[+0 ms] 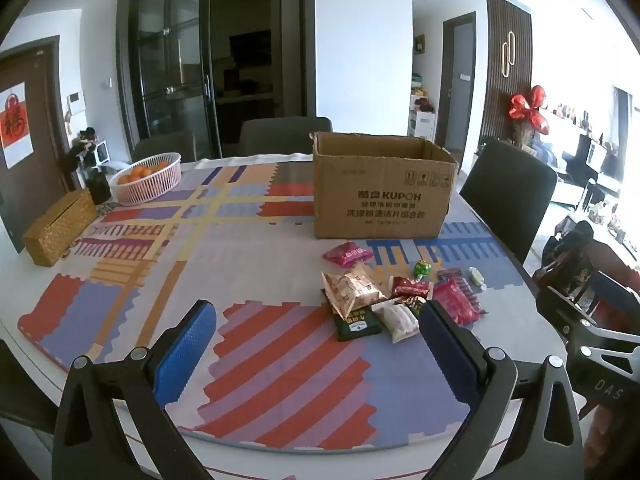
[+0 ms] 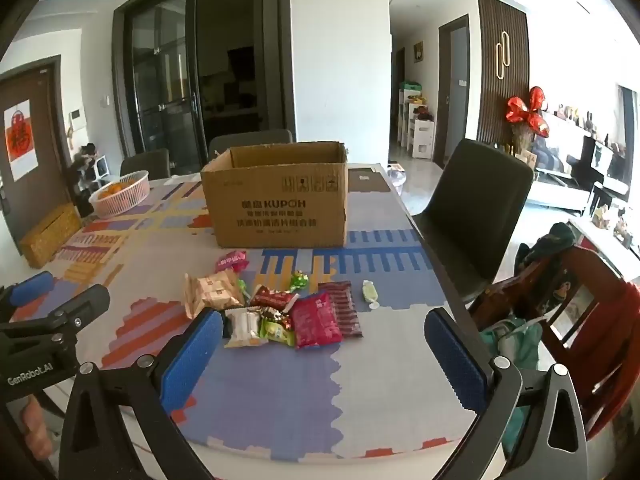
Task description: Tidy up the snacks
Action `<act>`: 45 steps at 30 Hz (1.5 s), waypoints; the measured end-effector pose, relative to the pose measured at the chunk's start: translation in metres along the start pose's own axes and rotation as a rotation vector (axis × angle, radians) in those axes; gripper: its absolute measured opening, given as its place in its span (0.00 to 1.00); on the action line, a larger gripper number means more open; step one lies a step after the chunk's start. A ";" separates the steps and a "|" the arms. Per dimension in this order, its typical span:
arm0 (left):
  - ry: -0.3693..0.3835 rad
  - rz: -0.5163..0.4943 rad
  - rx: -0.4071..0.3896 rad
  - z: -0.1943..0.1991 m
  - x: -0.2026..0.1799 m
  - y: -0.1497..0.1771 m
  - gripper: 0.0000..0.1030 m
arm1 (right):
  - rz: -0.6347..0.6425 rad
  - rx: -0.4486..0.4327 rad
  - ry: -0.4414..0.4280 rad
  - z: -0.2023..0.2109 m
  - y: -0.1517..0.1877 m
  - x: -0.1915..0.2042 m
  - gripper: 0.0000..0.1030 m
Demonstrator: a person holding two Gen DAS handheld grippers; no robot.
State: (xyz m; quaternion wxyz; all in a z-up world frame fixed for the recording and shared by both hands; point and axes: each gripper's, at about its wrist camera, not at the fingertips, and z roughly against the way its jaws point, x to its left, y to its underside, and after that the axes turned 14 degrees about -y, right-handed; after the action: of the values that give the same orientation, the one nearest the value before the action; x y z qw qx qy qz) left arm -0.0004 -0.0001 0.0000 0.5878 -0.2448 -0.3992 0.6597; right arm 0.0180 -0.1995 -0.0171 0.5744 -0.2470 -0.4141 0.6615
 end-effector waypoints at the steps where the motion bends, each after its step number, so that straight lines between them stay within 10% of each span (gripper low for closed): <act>1: 0.004 0.001 0.001 0.000 0.000 0.000 1.00 | 0.000 0.001 0.001 0.000 0.000 0.000 0.99; 45: 0.025 0.018 -0.045 0.016 0.005 -0.010 1.00 | 0.018 -0.041 0.003 0.011 -0.009 0.002 0.99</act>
State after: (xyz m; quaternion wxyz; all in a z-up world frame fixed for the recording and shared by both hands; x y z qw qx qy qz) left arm -0.0080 0.0014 0.0175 0.5810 -0.2697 -0.4045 0.6528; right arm 0.0137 -0.2001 -0.0037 0.5637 -0.2633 -0.4245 0.6578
